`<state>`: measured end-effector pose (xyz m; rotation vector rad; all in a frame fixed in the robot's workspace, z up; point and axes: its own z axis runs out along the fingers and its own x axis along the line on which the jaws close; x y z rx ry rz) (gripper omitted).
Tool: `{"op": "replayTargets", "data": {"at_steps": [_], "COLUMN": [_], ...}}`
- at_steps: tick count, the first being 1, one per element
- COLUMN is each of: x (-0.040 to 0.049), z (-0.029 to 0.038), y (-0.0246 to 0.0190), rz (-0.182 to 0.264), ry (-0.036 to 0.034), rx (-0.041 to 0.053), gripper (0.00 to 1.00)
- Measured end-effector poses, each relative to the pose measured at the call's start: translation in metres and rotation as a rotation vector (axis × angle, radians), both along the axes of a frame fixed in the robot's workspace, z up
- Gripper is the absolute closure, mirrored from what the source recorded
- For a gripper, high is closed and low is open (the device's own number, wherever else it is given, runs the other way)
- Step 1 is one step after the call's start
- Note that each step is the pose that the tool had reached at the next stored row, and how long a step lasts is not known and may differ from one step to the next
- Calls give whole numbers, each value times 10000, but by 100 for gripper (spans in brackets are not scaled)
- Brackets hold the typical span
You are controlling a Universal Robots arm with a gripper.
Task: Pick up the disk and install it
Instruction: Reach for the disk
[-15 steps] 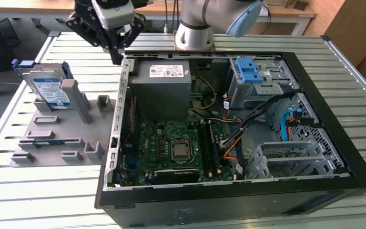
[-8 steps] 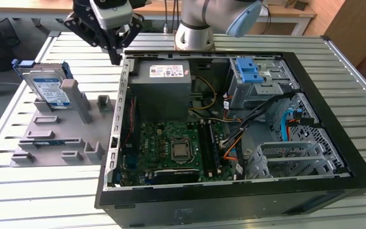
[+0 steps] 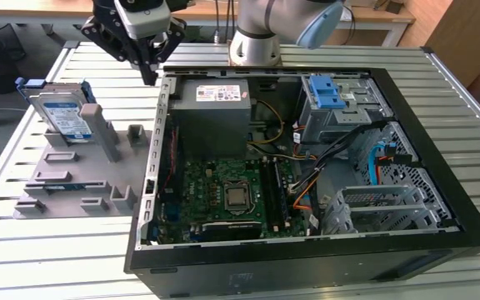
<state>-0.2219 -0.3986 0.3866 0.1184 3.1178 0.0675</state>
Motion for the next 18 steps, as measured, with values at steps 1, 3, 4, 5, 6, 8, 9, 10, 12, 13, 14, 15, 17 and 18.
{"op": "replayTargets", "data": {"at_steps": [1, 3, 4, 5, 6, 8, 9, 10, 12, 13, 14, 15, 17, 18], "x": [-4, -11, -15, -19, -23, -31, -35, -40, -48, -53, -57, -62, -71, -74], "z": [0, -1, -2, -2, -2, -3, -3, -4, -4, -5, -6, -6, -7, -7], "y": [0, 0, 0, 0, 0, 0, 0, 0, 0, 0, 0, 0, 0, 0], "rz": [1, 0, 0, 0, 0, 0, 0, 0, 0, 0, 0, 0, 0, 1], "ry": [0, 1, 2, 3, 3, 4, 3, 4, 4, 5, 5, 5, 6, 6], "rx": [0, 0, 0, -1, 0, 0, 0, 0, 0, 0, 0, 0, -1, 0], "gripper": [89, 89, 89, 89, 89, 89, 89, 89, 89, 89, 89, 89, 89, 89]}}
